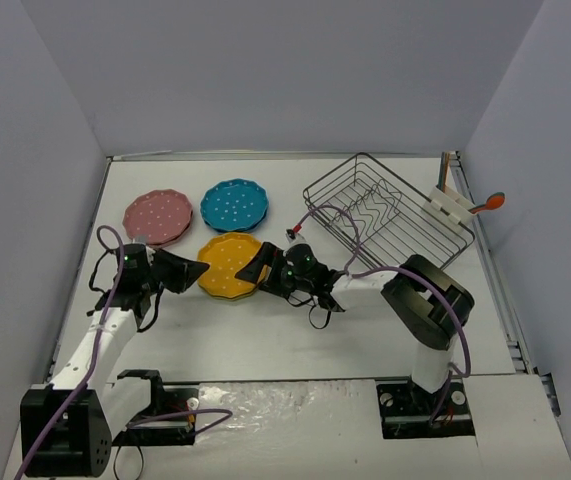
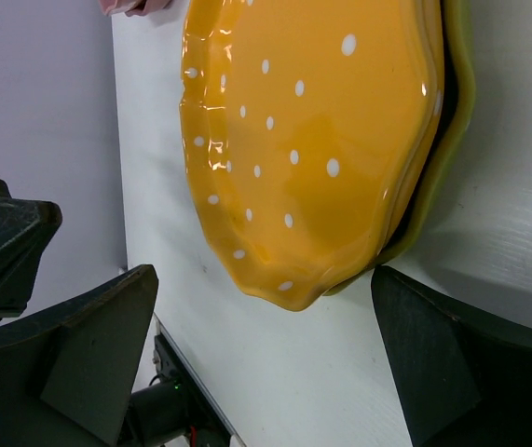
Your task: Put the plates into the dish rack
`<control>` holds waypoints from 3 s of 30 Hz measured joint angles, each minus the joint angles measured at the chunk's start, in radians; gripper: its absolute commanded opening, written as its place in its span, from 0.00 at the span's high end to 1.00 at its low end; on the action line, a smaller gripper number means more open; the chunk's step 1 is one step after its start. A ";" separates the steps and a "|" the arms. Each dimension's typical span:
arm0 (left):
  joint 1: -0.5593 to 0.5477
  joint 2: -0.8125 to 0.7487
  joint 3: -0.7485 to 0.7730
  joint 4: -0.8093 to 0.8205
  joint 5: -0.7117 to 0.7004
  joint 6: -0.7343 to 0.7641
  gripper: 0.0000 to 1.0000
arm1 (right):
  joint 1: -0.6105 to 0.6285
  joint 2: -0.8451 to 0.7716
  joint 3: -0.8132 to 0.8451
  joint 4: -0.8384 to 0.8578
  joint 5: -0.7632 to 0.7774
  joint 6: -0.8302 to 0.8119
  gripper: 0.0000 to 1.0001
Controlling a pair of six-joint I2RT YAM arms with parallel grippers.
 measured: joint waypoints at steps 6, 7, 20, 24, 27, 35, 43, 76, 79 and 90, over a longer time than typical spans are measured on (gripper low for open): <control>-0.016 0.067 0.102 -0.188 -0.090 0.202 0.54 | 0.000 -0.055 0.001 -0.126 0.073 -0.093 0.04; -0.023 0.081 0.129 -0.226 -0.124 0.245 0.53 | 0.000 -0.074 0.002 -0.158 0.094 -0.116 0.04; -0.123 0.451 0.350 -0.374 -0.388 0.558 0.65 | -0.002 -0.245 0.015 -0.389 0.288 -0.370 0.03; -0.130 0.503 0.357 -0.394 -0.416 0.587 0.69 | -0.004 -0.265 0.015 -0.404 0.298 -0.405 0.03; -0.133 0.517 0.371 -0.396 -0.425 0.596 0.72 | -0.008 -0.271 0.015 -0.405 0.298 -0.421 0.03; -0.151 0.533 0.393 -0.398 -0.431 0.611 0.77 | -0.008 -0.272 0.015 -0.404 0.298 -0.435 0.03; -0.161 0.540 0.416 -0.402 -0.435 0.623 0.85 | -0.009 -0.272 0.015 -0.404 0.297 -0.445 0.02; -0.181 0.365 0.399 -0.455 -0.382 0.527 1.00 | -0.009 -0.157 0.048 -0.272 0.164 -0.230 0.02; -0.182 0.340 0.367 -0.444 -0.365 0.482 1.00 | -0.009 -0.120 0.043 -0.218 0.133 -0.160 0.02; -0.183 0.290 0.332 -0.410 -0.333 0.390 1.00 | -0.009 -0.060 -0.013 -0.102 0.068 0.016 0.03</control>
